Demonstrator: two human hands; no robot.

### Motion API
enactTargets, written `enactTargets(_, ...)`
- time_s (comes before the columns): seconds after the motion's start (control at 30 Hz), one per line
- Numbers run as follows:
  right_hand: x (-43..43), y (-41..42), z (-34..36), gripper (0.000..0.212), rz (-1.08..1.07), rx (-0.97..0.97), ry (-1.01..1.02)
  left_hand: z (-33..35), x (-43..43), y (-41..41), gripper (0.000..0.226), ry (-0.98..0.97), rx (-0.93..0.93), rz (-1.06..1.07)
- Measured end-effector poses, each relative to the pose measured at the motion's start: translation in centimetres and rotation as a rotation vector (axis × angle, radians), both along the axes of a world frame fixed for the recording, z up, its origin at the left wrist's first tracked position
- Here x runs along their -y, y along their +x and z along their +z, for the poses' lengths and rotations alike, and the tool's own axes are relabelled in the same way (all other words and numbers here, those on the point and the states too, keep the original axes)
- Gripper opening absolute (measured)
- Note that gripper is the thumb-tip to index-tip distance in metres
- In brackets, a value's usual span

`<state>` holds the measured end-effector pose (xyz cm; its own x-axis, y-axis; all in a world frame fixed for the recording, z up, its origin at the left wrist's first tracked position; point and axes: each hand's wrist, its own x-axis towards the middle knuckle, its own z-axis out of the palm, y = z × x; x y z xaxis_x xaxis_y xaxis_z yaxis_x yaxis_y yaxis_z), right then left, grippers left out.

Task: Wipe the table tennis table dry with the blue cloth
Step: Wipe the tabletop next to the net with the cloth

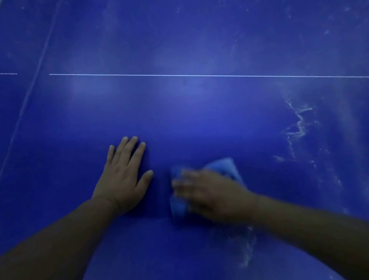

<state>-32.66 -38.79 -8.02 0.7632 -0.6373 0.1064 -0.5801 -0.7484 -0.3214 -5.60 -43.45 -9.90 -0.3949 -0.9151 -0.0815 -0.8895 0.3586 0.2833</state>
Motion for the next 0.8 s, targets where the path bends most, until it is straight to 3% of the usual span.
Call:
enactTargets(0.1, -6.7, -1.3, -0.1, 0.037, 0.322, -0.045, 0.092, 0.8, -1.5, 1.1, 0.077, -0.024, -0.05, -0.046)
enactTargets(0.17, -4.7, -2.3, -0.5, 0.036, 0.337, -0.057, 0.039, 1.4, -4.0, 1.8, 0.072, -0.063, -0.047, -0.031)
enactTargets(0.23, 1.2, -3.3, -0.6, 0.036, -0.011, -0.099, -0.018, 1.6, -7.1, 2.4, 0.068, -0.077, -0.052, 0.024)
enactTargets(0.33, 10.6, -5.6, 0.2, 0.056, -0.657, -0.091, -0.052, 1.5, -11.6, 3.2, 0.065, -0.084, -0.009, 0.102)
enactTargets(0.43, 13.6, -4.3, 0.2, 0.066, -0.761, -0.103, -0.073, 0.8, -15.3, 3.9, 0.069, -0.068, 0.079, 0.134)
enactTargets(0.5, 11.3, -0.2, 0.5, 0.056, -0.609, -0.088, -0.088, 0.2, -16.6, 4.3, 0.071, -0.035, 0.133, 0.152)
enactTargets(0.6, 1.8, 4.7, 0.9, 0.032, -0.101, -0.066, -0.154, -0.3, -16.8, 4.4, 0.071, -0.02, 0.147, 0.17)
enactTargets(0.7, -9.0, 5.0, 1.0, 0.035, 0.381, -0.136, 0.032, -0.2, -16.7, 4.5, 0.07, -0.012, 0.134, 0.172)
enactTargets(0.77, -9.3, 3.2, 0.2, 0.038, 0.505, -0.113, 0.078, -0.2, -16.7, 4.5, 0.07, -0.008, 0.134, 0.175)
enactTargets(0.8, -7.4, 2.6, -0.5, 0.039, 0.468, -0.088, 0.024, -0.2, -16.7, 4.5, 0.07, -0.005, 0.137, 0.174)
